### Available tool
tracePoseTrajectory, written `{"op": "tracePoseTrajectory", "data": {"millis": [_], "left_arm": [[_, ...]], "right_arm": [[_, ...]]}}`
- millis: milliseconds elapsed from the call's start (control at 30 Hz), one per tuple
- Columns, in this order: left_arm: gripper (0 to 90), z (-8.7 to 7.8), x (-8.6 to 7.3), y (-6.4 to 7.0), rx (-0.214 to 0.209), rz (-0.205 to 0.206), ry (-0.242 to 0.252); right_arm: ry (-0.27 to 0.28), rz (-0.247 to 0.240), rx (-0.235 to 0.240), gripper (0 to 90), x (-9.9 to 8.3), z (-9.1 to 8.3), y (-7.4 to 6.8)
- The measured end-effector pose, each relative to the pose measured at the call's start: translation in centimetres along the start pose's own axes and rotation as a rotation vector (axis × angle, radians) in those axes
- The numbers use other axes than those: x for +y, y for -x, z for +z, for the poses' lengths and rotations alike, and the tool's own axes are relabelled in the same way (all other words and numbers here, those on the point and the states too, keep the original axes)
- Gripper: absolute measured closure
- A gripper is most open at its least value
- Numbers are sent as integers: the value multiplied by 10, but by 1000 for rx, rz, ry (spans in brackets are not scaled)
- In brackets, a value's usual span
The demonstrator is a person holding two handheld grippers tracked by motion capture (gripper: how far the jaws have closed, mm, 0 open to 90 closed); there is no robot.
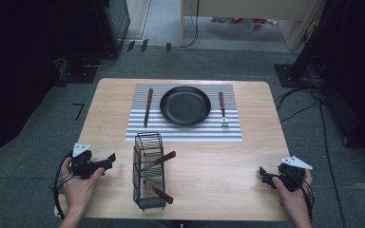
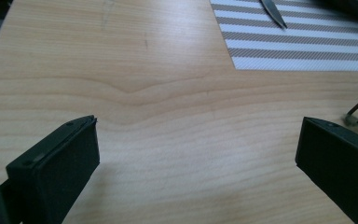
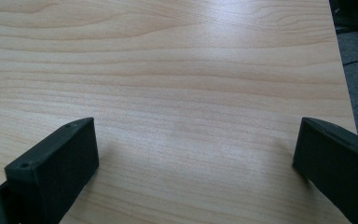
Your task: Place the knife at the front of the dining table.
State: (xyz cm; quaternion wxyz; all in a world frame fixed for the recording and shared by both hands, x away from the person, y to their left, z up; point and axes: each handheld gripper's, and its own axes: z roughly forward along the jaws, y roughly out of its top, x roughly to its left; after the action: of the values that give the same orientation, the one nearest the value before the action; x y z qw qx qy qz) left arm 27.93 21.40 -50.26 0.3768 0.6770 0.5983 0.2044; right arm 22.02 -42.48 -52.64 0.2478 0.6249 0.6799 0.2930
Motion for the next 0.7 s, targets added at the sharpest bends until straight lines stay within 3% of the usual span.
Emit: {"op": "tracePoseTrajectory", "data": {"millis": [233,367,467,533,567,600,700], "left_arm": [[0,-10,-15,-7,33,-3,10],[0,-9,-25,-9,51,-17,-16],[0,-6,-24,-6,77,13,-34],[0,-2,-22,-1,116,70,-64],[0,-2,-22,-1,116,70,-64],[0,1,-22,3,146,109,-84],[0,2,-21,4,136,117,-86]], "right_arm": [[0,0,0,0,0,0,0],[0,0,0,0,0,0,0],[0,0,0,0,0,0,0],[-1,0,0,0,0,0,0],[0,0,0,0,0,0,0],[0,0,0,0,0,0,0],[0,2,-2,0,0,0,0]]}}
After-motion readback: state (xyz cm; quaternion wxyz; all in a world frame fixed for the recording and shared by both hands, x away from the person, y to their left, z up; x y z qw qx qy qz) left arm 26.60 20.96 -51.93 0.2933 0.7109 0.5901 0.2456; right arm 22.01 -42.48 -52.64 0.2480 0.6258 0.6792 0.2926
